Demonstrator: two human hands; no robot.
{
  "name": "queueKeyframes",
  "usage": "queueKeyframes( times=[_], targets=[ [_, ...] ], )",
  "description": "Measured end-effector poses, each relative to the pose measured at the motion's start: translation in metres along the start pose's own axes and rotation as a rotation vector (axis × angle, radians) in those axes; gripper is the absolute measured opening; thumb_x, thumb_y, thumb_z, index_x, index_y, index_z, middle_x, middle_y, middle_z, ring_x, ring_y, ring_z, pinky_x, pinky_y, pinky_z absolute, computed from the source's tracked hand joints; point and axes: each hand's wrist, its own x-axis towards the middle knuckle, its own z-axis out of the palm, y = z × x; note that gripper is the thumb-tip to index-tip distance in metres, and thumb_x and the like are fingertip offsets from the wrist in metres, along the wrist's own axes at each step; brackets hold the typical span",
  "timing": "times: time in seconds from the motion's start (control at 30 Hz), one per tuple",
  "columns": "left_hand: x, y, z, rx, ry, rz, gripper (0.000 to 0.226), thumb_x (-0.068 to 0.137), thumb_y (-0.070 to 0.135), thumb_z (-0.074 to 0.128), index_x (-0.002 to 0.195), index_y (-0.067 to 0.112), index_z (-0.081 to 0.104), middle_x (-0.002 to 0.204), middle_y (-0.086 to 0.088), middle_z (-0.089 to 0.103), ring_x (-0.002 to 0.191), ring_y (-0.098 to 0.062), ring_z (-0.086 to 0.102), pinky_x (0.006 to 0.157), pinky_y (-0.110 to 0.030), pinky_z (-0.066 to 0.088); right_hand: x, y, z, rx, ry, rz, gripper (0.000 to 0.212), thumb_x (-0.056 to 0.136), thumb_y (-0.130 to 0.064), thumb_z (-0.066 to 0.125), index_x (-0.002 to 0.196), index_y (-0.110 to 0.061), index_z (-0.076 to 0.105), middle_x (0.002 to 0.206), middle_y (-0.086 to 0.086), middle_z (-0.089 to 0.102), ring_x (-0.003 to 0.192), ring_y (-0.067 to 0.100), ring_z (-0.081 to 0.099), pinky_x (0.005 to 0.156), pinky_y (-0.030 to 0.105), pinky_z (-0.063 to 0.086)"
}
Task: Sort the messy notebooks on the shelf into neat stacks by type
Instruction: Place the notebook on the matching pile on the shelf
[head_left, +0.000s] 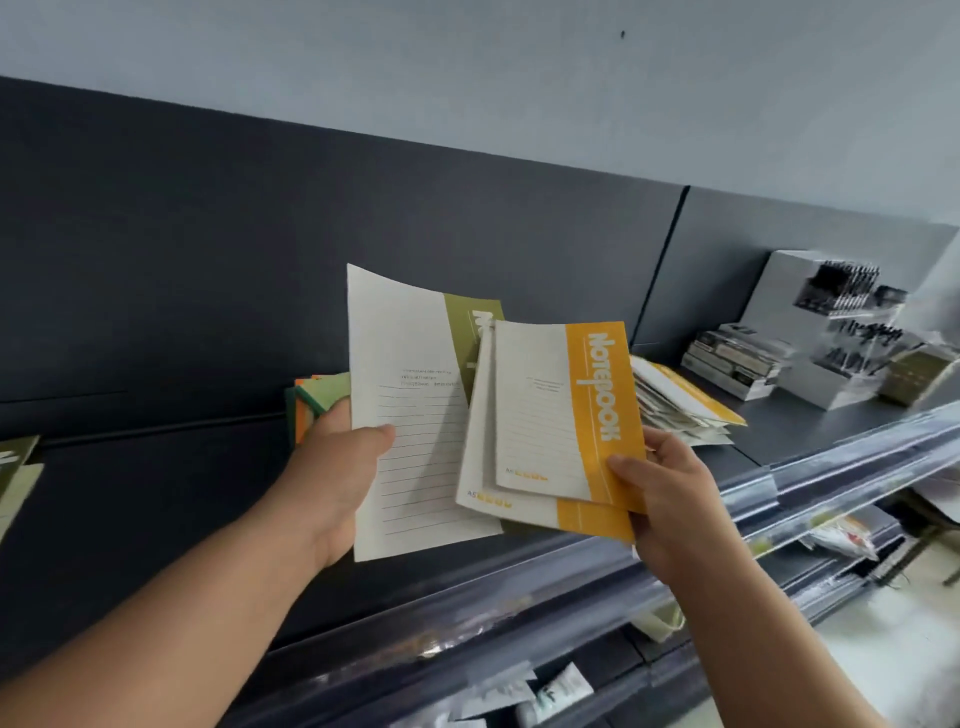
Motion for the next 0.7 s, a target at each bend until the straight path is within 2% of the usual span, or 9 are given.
queueKeyframes(
  times=[0.1, 0.2, 0.33, 0.4, 0.47, 0.53, 0.63, 0.7],
  targets=[
    [0.008, -0.013, 0.038, 0.025, -0.004, -0.024, 0.034, 0.097, -0.001, 0.043, 0.114, 0.022, 0.063, 0.108, -0.002, 0.069, 0.099, -0.028, 0.064, 0.084, -0.044, 0.052, 0.014, -0.006, -0.042, 0.064, 0.071, 0.004, 0.031, 0.092, 0.004, 0.053, 0.118, -0.013, 0.055, 0.105, 0.011, 0.070, 0.091, 0.032, 0.069, 0.082, 0.055, 0.056],
    [0.022, -0.017, 0.065, 0.080, -0.013, -0.034, 0.033, 0.096, -0.002, 0.044, 0.112, 0.020, 0.063, 0.109, -0.005, 0.069, 0.100, -0.031, 0.064, 0.088, -0.049, 0.051, 0.023, -0.014, -0.073, 0.125, 0.144, -0.003, 0.028, 0.093, 0.005, 0.051, 0.112, -0.014, 0.055, 0.100, 0.007, 0.069, 0.082, 0.026, 0.069, 0.072, 0.047, 0.057],
    [0.046, -0.016, 0.095, 0.114, -0.032, -0.045, 0.032, 0.096, -0.002, 0.042, 0.116, 0.017, 0.059, 0.106, -0.005, 0.067, 0.097, -0.029, 0.063, 0.075, -0.039, 0.052, 0.031, -0.019, -0.101, 0.162, 0.265, 0.008, 0.031, 0.093, 0.006, 0.050, 0.116, -0.014, 0.053, 0.100, 0.007, 0.067, 0.077, 0.023, 0.068, 0.059, 0.041, 0.059],
    [0.056, -0.017, 0.106, 0.136, -0.050, -0.054, 0.031, 0.096, -0.001, 0.044, 0.117, 0.017, 0.059, 0.108, -0.005, 0.066, 0.098, -0.030, 0.062, 0.077, -0.042, 0.052, 0.034, -0.021, -0.111, 0.153, 0.305, 0.001, 0.031, 0.093, 0.005, 0.051, 0.117, -0.015, 0.053, 0.098, 0.008, 0.067, 0.077, 0.024, 0.068, 0.055, 0.038, 0.057],
    [0.066, -0.021, 0.115, 0.153, -0.037, -0.056, 0.031, 0.096, 0.001, 0.044, 0.118, 0.017, 0.058, 0.110, -0.005, 0.065, 0.098, -0.029, 0.062, 0.078, -0.044, 0.052, 0.039, -0.022, -0.120, 0.153, 0.323, -0.006, 0.031, 0.093, 0.005, 0.051, 0.117, -0.015, 0.052, 0.096, 0.007, 0.067, 0.077, 0.024, 0.068, 0.059, 0.040, 0.056],
    [0.072, -0.026, 0.123, 0.158, -0.010, -0.060, 0.028, 0.095, 0.001, 0.044, 0.114, 0.018, 0.057, 0.106, -0.003, 0.064, 0.094, -0.026, 0.061, 0.071, -0.038, 0.051, 0.048, -0.021, -0.129, 0.160, 0.319, -0.005, 0.031, 0.093, 0.005, 0.050, 0.117, -0.015, 0.052, 0.093, 0.006, 0.067, 0.077, 0.023, 0.067, 0.065, 0.043, 0.056],
    [0.080, -0.032, 0.136, 0.199, 0.019, -0.069, 0.025, 0.096, 0.002, 0.043, 0.109, 0.020, 0.055, 0.101, -0.002, 0.063, 0.088, -0.024, 0.060, 0.060, -0.032, 0.049, 0.068, -0.021, -0.139, 0.176, 0.299, 0.025, 0.031, 0.093, 0.004, 0.052, 0.119, -0.015, 0.053, 0.095, 0.006, 0.068, 0.078, 0.023, 0.069, 0.058, 0.038, 0.056],
    [0.088, -0.035, 0.146, 0.241, 0.055, -0.072, 0.025, 0.096, 0.002, 0.043, 0.110, 0.018, 0.056, 0.101, -0.003, 0.063, 0.089, -0.027, 0.061, 0.059, -0.033, 0.049, 0.089, -0.022, -0.147, 0.181, 0.269, 0.030, 0.031, 0.094, 0.003, 0.053, 0.119, -0.015, 0.053, 0.096, 0.007, 0.069, 0.078, 0.022, 0.069, 0.055, 0.035, 0.056]
  ],
)
